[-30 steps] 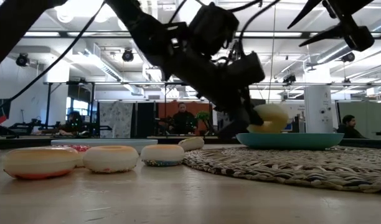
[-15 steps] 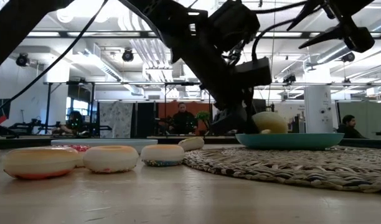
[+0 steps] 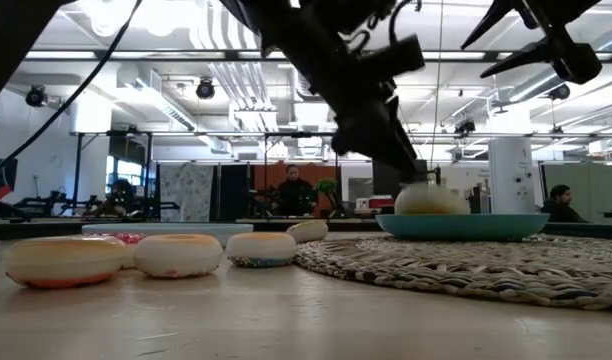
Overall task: Pick & Place donuts
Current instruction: Put the black doughnut on the green plate, then put the purple doughnut on the green plate
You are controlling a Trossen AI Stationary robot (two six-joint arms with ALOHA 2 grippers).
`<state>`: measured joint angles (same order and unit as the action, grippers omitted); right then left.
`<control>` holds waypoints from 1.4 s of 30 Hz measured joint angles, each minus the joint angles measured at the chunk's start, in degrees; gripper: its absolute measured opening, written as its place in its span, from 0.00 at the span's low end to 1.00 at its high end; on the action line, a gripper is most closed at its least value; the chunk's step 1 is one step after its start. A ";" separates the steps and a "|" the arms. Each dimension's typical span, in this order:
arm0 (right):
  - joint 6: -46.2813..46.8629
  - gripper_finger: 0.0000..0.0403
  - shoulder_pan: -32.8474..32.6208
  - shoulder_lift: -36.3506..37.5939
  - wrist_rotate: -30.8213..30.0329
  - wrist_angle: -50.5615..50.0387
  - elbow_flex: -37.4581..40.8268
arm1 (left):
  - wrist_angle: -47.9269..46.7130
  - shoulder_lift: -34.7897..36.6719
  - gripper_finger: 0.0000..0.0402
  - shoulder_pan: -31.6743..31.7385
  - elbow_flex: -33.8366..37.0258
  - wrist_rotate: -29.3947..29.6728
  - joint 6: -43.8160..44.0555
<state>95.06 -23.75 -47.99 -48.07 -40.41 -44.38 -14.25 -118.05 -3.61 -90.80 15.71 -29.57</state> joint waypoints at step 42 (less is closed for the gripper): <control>-22.46 0.50 2.12 -17.91 24.24 8.29 0.37 | -22.49 29.17 0.37 -45.02 30.07 -1.01 60.33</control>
<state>72.60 -21.63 -65.90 -23.83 -32.12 -44.01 -36.74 -88.89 -48.62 -60.73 14.69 30.76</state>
